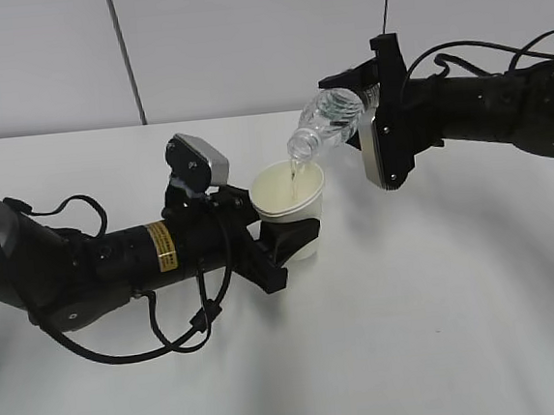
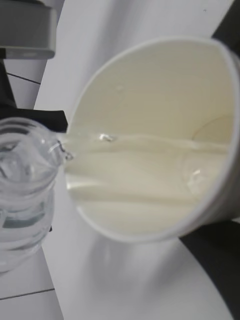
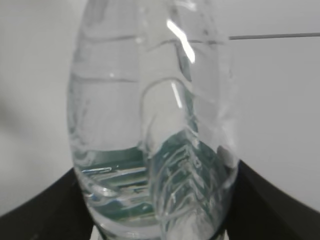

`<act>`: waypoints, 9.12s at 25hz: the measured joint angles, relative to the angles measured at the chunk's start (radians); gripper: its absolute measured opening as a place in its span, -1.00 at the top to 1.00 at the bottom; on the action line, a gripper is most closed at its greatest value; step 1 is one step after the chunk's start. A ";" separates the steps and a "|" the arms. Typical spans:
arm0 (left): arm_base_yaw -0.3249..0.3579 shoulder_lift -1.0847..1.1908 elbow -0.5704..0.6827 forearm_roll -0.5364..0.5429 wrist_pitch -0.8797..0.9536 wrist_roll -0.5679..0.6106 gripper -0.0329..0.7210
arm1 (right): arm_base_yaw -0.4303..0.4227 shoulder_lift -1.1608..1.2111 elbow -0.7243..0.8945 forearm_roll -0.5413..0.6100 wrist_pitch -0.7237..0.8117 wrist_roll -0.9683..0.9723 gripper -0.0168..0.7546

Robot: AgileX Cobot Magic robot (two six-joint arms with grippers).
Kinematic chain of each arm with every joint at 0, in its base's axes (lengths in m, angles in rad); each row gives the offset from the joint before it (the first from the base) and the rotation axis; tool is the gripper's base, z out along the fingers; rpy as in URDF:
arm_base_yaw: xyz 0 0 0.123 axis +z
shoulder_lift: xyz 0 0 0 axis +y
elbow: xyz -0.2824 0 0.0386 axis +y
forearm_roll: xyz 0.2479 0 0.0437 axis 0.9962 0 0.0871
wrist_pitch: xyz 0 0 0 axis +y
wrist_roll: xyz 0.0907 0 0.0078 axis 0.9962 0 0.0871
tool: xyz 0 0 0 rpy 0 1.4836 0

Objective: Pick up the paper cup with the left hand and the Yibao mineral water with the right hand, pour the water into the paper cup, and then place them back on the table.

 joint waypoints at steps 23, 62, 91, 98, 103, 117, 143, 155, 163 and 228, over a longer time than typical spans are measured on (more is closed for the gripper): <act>0.000 0.000 0.000 0.010 0.002 0.000 -0.18 | 0.000 0.000 0.000 0.017 0.000 -0.062 -0.34; 0.000 0.000 0.000 0.010 0.012 0.000 -0.18 | 0.000 0.000 0.000 0.029 0.000 -0.106 -0.34; 0.000 0.000 0.000 0.011 0.015 0.000 -0.18 | 0.002 0.000 0.000 0.058 0.000 -0.102 -0.34; 0.000 0.000 0.000 0.005 0.016 0.000 -0.18 | 0.012 0.000 0.000 0.061 0.000 -0.015 -0.34; 0.000 0.000 0.000 -0.013 0.017 0.000 -0.18 | 0.012 0.000 0.000 0.061 0.000 0.075 -0.34; 0.000 0.000 0.000 -0.095 0.018 0.000 -0.17 | 0.012 0.000 0.000 0.061 0.000 0.577 -0.34; 0.040 0.000 0.000 -0.133 0.044 0.009 -0.15 | 0.012 0.000 0.000 0.075 0.106 1.077 -0.34; 0.179 0.000 0.000 -0.134 0.044 0.026 -0.15 | 0.012 0.000 0.000 0.075 0.108 1.208 -0.34; 0.247 0.000 0.000 -0.138 0.045 0.064 -0.15 | 0.012 0.000 0.000 0.086 0.109 1.268 -0.34; 0.265 0.077 0.000 -0.460 0.024 0.227 -0.14 | 0.012 0.186 0.000 0.398 -0.073 1.309 -0.34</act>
